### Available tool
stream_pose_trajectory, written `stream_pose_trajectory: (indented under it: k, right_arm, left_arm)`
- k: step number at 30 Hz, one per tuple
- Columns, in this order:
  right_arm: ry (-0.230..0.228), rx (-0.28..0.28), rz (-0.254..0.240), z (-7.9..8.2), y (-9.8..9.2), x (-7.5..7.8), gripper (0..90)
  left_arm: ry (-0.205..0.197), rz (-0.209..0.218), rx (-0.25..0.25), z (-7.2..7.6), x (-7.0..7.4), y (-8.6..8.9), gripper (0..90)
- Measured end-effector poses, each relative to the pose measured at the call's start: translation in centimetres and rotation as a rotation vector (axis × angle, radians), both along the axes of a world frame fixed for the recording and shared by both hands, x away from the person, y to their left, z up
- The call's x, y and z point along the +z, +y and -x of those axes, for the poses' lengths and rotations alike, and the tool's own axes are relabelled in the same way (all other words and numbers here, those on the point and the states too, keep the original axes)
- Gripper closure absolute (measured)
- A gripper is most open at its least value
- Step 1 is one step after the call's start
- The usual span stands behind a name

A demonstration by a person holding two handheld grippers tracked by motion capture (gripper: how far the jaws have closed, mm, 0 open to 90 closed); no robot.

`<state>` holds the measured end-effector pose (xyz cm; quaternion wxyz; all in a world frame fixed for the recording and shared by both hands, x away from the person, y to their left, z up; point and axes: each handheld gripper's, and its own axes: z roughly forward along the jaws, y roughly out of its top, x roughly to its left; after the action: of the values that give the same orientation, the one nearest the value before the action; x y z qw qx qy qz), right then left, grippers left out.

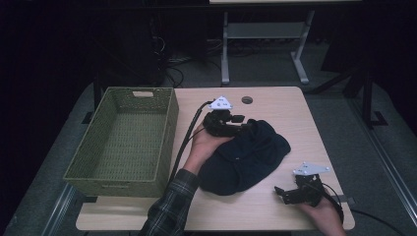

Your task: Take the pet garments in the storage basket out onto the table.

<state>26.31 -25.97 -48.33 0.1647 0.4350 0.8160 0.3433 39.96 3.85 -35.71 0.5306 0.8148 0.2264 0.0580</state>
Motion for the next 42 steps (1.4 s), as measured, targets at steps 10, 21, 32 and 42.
stream_pose_trajectory:
  k: [10,21,32,42]
  right_arm:
    - [0.000,0.000,0.001,0.0,0.0,0.0,1.1]
    - [0.000,0.000,0.002,0.0,0.0,0.0,1.1]
    - [0.000,0.001,0.001,0.0,0.0,0.0,1.1]
    - [0.000,0.001,0.001,0.0,0.0,0.0,1.1]
  left_arm:
    - [-0.002,-0.091,0.038,1.3,-0.9,1.5,23.2]
    - [-0.001,-0.146,0.071,3.8,-1.7,3.5,13.3]
    - [-0.027,-0.185,0.094,6.8,-2.5,5.4,13.3]
    - [-0.013,-0.231,0.117,9.6,-4.5,7.2,13.4]
